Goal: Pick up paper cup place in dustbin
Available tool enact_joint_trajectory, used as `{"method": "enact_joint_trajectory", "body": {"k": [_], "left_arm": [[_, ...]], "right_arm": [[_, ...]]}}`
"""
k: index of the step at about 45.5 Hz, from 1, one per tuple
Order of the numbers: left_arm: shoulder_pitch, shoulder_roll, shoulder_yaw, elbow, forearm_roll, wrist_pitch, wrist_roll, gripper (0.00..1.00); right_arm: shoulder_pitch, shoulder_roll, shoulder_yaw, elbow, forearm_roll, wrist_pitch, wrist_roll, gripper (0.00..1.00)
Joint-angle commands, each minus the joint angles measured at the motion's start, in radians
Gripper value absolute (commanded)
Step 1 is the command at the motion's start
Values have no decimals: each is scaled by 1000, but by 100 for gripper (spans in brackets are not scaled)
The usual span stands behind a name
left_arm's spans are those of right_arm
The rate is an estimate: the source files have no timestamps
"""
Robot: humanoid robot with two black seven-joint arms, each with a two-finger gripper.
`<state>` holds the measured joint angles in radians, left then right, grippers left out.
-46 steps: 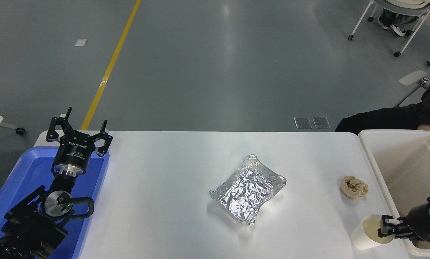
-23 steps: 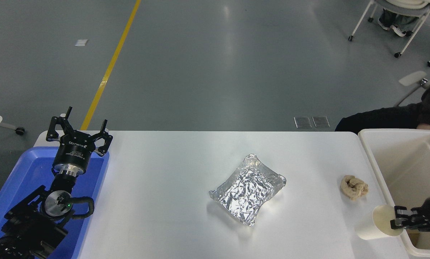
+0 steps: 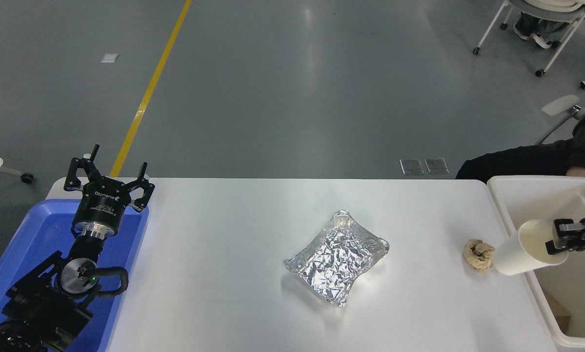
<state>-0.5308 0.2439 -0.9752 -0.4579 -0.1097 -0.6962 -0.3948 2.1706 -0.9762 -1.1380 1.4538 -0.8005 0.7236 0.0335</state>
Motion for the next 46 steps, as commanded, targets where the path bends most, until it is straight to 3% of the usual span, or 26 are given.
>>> {"method": "enact_joint_trajectory", "body": {"k": [1,13,29,38,46], "left_arm": [[0,0,0,1,-1,1,-1,100],[2,0,1,1,-1,1,-1,100],[2,0,0,1,-1,4,-3,100],[2,0,0,1,-1,4,-3,100],[2,0,0,-1,-1,4,-3,100]], "right_arm": [[248,172,-198,13,145,17,17,0],[356,280,-227,39,213,62,19,0],[414,283,-217,36,210,62,17,0],[365,238,-249,-32,167,62,11,0],[209,70,-221,-220,17,57,13,0]]}}
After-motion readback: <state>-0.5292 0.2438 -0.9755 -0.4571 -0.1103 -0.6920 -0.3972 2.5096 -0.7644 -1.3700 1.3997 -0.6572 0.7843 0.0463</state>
